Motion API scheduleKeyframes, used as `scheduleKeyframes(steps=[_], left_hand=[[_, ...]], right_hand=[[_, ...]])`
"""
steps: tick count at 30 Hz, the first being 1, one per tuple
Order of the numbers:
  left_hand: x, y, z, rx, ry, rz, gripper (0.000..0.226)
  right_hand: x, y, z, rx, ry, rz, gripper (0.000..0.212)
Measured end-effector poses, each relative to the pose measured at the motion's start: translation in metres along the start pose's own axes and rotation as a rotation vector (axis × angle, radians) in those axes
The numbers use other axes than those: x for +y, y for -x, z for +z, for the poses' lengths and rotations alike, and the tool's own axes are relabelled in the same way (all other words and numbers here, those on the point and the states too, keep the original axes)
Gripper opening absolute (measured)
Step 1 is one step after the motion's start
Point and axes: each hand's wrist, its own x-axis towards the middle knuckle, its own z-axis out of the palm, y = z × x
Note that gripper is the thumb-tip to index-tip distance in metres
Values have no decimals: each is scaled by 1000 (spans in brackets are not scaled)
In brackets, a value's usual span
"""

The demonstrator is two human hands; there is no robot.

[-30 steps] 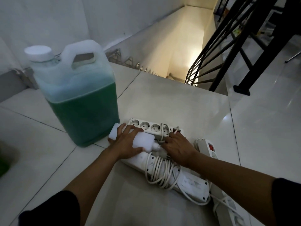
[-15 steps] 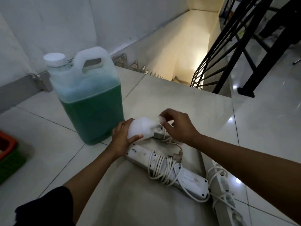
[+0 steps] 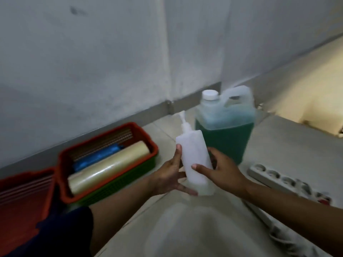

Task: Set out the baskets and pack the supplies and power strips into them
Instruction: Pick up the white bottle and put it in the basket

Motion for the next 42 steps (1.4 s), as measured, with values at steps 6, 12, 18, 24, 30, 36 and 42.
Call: scheduleKeyframes(steps=[6,12,18,24,30,36,42], left_hand=[[10,42,-77,399,-97,207,66],[17,46,-119,669,190,365,61],[30,33,-171,792,685,392,45],[28,10,-227,834,996,357,65],[26,1,-260,870,936,270,60],[15,-6,-268,961,732,223,61],[6,-9,-269,976,693,227,44]], right_hand=[[-66,-32,78,-45,104,-170,67],[-110,-70,120,7,382,-334,75],[-100,-86,162,30,490,-418,76],[-100,-133,207,-129,439,-520,87],[-107,-174,252,-177,281,-429,91],[-92,-192,274,-180,263,-403,82],[-82,-199,275,-123,450,-460,73]])
